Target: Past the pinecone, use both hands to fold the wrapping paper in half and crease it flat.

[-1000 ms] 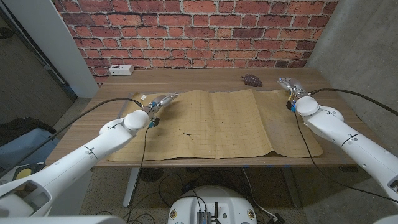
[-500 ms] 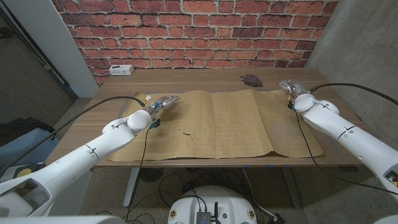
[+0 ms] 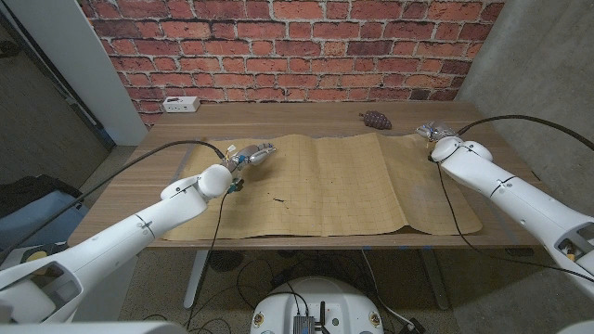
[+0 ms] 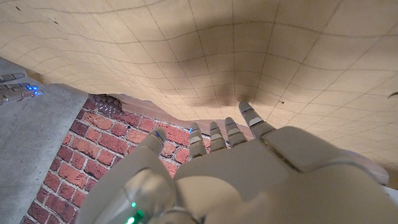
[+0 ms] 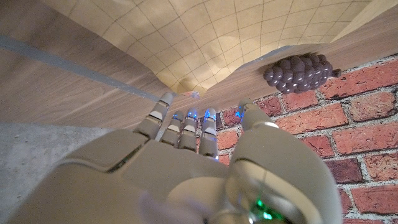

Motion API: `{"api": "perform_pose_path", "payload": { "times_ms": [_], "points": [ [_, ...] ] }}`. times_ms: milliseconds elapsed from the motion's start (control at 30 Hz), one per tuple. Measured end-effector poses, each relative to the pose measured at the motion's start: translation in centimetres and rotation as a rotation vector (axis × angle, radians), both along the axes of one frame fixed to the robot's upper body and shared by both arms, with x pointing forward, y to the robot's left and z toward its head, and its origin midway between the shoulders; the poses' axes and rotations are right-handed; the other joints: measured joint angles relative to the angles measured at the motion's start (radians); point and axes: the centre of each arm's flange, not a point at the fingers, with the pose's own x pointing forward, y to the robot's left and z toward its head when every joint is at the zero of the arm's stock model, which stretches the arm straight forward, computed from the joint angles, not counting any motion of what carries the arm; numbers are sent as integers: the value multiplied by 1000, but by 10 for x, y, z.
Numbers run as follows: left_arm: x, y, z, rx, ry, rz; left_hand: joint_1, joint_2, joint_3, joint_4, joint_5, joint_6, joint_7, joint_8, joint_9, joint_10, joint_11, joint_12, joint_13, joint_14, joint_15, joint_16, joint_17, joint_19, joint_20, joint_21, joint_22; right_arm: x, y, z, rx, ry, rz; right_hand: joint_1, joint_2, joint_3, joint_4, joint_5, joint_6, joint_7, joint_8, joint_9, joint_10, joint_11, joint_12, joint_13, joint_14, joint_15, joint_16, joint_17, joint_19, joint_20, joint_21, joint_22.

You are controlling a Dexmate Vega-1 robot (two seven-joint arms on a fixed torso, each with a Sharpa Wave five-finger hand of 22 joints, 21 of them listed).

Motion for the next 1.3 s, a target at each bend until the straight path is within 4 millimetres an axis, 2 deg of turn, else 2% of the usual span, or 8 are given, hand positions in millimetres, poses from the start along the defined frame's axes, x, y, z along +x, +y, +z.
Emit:
{"api": "perform_pose_path", "payload": {
  "times_ms": [333, 433, 867, 967, 1033, 1133, 1300],
  "points": [
    [3, -8, 0, 100, 4, -2, 0, 0, 0, 0, 0, -5, 5, 0, 0, 0, 0, 0, 0, 0, 0, 0, 0, 0, 0, 0, 0, 11, 6, 5, -28, 52, -58, 38, -4, 15, -23, 0, -4, -4, 0, 0, -4, -4, 0, -3, 13, -12, 0, -1, 29, 4, 0, 0],
    [5, -13, 0, 130, 9, -5, 0, 0, 0, 0, 0, -5, 5, 0, 0, 0, 0, 0, 0, 0, 0, 0, 0, 0, 0, -1, 0, 12, 3, 3, -38, 85, -96, 54, -6, 17, -32, 0, -5, -5, 0, 0, 1, -10, 0, -3, 20, -19, 0, -1, 40, 1, 0, 0],
    [7, -15, -2, 168, 21, 2, 0, 0, 0, 0, 0, -1, 9, 0, 0, 0, 0, 0, 0, 0, 0, 0, 0, 0, 1, -9, 0, 26, 6, 3, -79, 144, -164, 169, -20, 43, -58, -8, -1, -10, 0, 0, 26, -24, 4, -3, 76, -32, 10, -1, 95, -1, 8, 0],
    [7, -16, -4, 171, 26, 4, 0, 0, 0, 0, 0, -1, 9, 0, 0, 0, 0, 0, 0, 0, 0, 0, 0, 0, 1, -10, -1, 30, 6, 3, -91, 155, -185, 205, -32, 43, -58, -12, -6, -16, -2, 0, 23, -24, 0, -1, 66, -29, 7, 0, 96, 0, 7, 1],
    [6, -16, -4, 173, 29, 6, 0, 0, 0, 0, 0, -1, 9, 0, 0, 0, 0, 0, 0, 0, 0, 0, 0, 0, 1, -10, -1, 33, 7, 2, -94, 160, -197, 223, -37, 41, -56, -12, -34, -17, -11, 0, -15, -27, -12, 0, 38, -28, -4, 2, 87, -9, -4, 5],
    [5, -16, -6, 174, 35, 11, -1, 0, 0, 0, 0, -1, 9, 0, 0, 0, 0, 0, 0, 0, 0, 0, 0, 0, 1, -7, -1, 36, 8, 2, -101, 159, -221, 239, -39, 33, -48, -12, -68, -14, -15, 0, -55, -26, -19, 0, 13, -28, -6, 6, 80, -16, -13, 5],
    [2, -15, -8, 174, 42, 18, -4, -4, 0, 0, 0, -1, 9, 0, 0, 0, 0, 0, 0, -5, -5, 0, 0, 0, 1, -7, -1, 39, 8, 2, -112, 153, -258, 245, -46, 32, -49, -12, -90, -14, -19, 0, -67, -27, -19, 0, 12, -26, -6, 7, 80, -16, -15, 5]
  ]
}}
